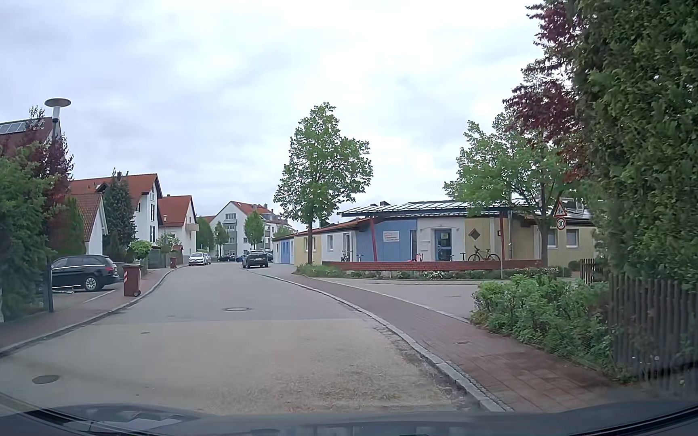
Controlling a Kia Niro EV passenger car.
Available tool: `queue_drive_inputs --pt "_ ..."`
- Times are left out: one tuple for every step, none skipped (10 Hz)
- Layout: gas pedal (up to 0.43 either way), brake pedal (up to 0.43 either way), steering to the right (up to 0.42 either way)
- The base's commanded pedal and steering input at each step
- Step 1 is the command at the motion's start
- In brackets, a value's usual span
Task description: Follow the waypoints while adhering to traffic rules and regulations
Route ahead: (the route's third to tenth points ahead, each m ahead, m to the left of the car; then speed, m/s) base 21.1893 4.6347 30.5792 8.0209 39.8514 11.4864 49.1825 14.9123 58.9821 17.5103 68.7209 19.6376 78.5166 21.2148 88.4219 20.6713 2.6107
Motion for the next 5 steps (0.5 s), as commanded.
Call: queue_drive_inputs --pt "0.0 0.274 -0.078" --pt "0.0 0.274 -0.079" --pt "0.0 0.274 -0.081" --pt "0.0 0.274 -0.081" --pt "0.0 0.274 -0.08"
